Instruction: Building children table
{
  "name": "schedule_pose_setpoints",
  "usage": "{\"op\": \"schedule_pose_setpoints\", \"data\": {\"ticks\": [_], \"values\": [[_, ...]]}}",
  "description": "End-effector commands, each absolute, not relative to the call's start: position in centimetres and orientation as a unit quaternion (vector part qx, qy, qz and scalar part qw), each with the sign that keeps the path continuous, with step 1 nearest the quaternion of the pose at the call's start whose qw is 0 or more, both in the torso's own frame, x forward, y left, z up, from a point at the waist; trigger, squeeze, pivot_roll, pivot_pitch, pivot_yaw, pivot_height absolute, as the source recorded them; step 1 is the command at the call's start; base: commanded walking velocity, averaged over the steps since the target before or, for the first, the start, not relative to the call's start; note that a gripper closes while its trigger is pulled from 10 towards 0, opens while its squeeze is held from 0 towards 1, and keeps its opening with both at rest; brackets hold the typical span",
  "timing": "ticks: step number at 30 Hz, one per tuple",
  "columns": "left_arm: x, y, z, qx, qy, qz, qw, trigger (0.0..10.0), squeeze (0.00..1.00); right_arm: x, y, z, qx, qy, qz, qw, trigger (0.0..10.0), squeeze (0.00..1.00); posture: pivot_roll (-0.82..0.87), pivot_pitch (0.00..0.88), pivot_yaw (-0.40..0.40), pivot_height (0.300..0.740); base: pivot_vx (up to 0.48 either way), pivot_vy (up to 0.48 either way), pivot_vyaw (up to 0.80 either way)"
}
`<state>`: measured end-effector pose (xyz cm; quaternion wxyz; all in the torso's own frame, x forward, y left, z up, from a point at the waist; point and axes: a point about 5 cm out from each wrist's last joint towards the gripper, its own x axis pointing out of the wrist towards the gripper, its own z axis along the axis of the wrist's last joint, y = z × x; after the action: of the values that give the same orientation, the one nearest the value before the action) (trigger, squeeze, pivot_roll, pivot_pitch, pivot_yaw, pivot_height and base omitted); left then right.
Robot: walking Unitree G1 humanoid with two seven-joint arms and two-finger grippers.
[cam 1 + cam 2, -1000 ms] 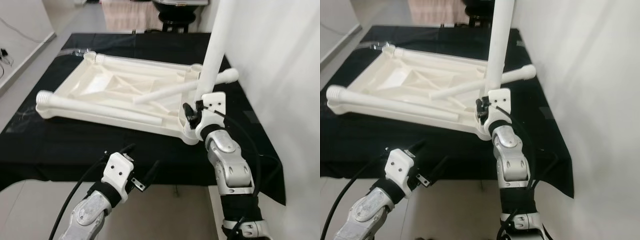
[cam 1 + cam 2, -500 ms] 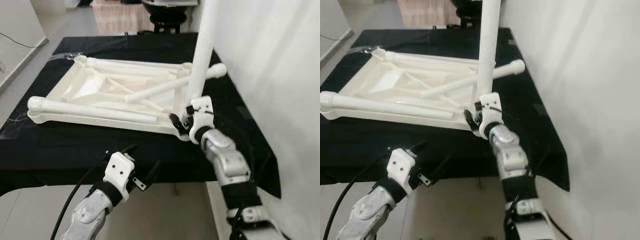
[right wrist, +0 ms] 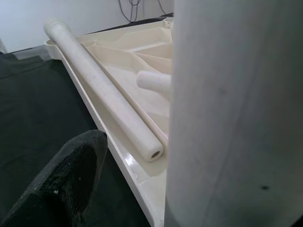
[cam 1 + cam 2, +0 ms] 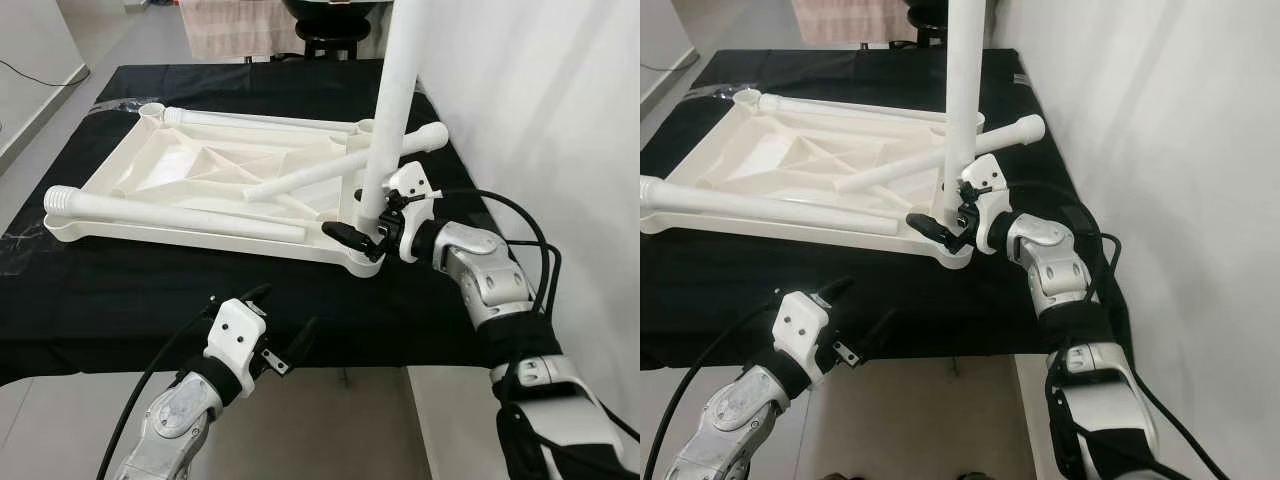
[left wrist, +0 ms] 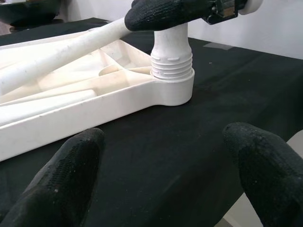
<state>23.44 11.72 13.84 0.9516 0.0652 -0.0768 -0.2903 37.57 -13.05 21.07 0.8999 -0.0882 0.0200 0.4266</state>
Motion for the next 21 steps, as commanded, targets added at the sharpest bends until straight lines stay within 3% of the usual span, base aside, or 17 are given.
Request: {"op": "schedule_pose_setpoints", "data": {"ticks": [1, 2, 3, 15, 18, 20, 21], "values": [[23.3, 11.7, 13.5, 0.064, -0.072, -0.292, 0.952, 10.0, 0.0, 37.7, -12.0, 21.1, -0.09, 0.02, 0.452, 0.887, 6.7, 0.0, 0.06, 0.103, -0.03, 0.74, 0.0, 0.0, 0.0], [23.3, 11.7, 13.5, 0.064, -0.072, -0.292, 0.951, 10.0, 0.0, 38.1, -12.2, 21.2, -0.087, 0.021, 0.453, 0.887, 1.6, 0.0, 0.06, 0.103, -0.03, 0.74, 0.0, 0.0, 0.0], [23.3, 11.6, 13.5, 0.064, -0.072, -0.293, 0.951, 10.0, 0.0, 38.3, -12.3, 21.3, -0.083, 0.02, 0.46, 0.884, 0.0, 0.0, 0.06, 0.103, -0.031, 0.74, 0.0, 0.0, 0.0], [23.1, 11.6, 13.5, 0.061, -0.073, -0.293, 0.951, 10.0, 0.0, 38.2, -14.0, 21.5, -0.076, 0.024, 0.51, 0.857, 0.0, 0.0, 0.06, 0.11, -0.033, 0.74, 0.0, 0.0, 0.0], [23.0, 11.6, 13.5, 0.06, -0.073, -0.293, 0.951, 10.0, 0.0, 38.1, -14.5, 21.0, -0.078, 0.031, 0.5, 0.862, 0.0, 0.0, 0.06, 0.113, -0.037, 0.74, 0.0, 0.0, 0.0], [22.9, 11.6, 13.6, 0.06, -0.074, -0.293, 0.951, 10.0, 0.0, 37.4, -14.7, 19.0, -0.057, 0.048, 0.459, 0.885, 0.0, 0.0, 0.05, 0.118, -0.043, 0.74, 0.0, 0.0, 0.0], [22.9, 11.7, 13.6, 0.06, -0.075, -0.292, 0.952, 10.0, 0.0, 37.1, -14.2, 17.7, -0.053, 0.061, 0.407, 0.91, 0.0, 0.0, 0.05, 0.126, -0.048, 0.74, 0.0, 0.0, 0.0]]}}
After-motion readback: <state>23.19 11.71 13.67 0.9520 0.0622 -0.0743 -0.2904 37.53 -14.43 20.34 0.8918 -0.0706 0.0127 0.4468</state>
